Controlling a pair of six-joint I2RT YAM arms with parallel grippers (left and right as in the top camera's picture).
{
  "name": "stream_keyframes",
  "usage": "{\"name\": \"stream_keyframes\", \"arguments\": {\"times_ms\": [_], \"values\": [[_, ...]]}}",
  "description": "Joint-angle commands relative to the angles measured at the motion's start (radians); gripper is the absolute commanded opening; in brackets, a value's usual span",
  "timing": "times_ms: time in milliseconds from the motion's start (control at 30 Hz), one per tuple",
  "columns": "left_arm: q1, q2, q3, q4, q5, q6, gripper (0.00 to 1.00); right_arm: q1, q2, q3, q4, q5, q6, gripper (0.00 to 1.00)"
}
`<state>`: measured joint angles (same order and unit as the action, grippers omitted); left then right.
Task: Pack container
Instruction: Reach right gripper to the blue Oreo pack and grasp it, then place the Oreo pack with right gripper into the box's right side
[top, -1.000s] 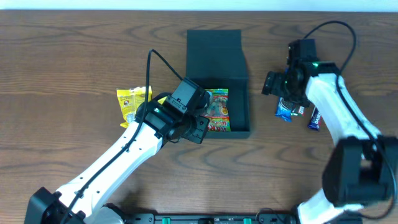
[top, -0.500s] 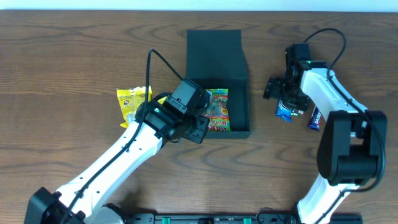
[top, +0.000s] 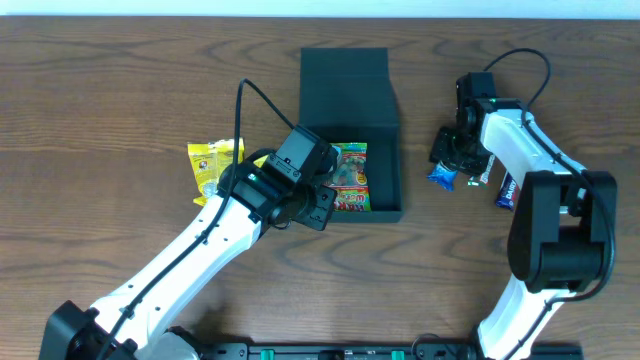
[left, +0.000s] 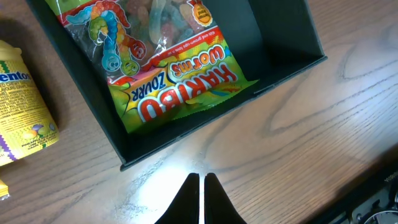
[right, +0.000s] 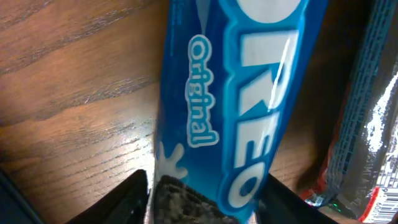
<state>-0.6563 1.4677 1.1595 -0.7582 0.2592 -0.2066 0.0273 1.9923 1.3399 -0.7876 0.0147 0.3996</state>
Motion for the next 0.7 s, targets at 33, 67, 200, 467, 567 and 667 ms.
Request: {"name": "stream_keyframes", "arguments": {"times_ms": [33, 67, 200, 467, 567, 667], "values": [[0.002, -0.010, 0.002, 0.000, 0.000, -0.003, 0.06, -0.003, 0.003, 0.022, 0.002, -0.013, -0.031, 0.38], [0.002, -0.010, 0.002, 0.000, 0.000, -0.003, 0.06, -0.003, 0.002, 0.025, 0.002, -0.020, -0.032, 0.31], [0.002, -0.010, 0.002, 0.000, -0.001, -0.003, 0.06, -0.003, -0.009, 0.074, -0.037, -0.080, -0.042, 0.12], [0.003, -0.031, 0.006, 0.000, -0.005, -0.003, 0.06, 0.039, -0.121, 0.318, -0.281, -0.098, -0.114, 0.01], [0.003, -0.067, 0.021, 0.000, -0.007, -0.003, 0.06, 0.097, -0.205, 0.341, -0.330, -0.099, -0.117, 0.01], [0.003, -0.123, 0.040, 0.000, -0.008, -0.003, 0.06, 0.179, -0.263, 0.337, -0.368, -0.118, -0.117, 0.01]]}}
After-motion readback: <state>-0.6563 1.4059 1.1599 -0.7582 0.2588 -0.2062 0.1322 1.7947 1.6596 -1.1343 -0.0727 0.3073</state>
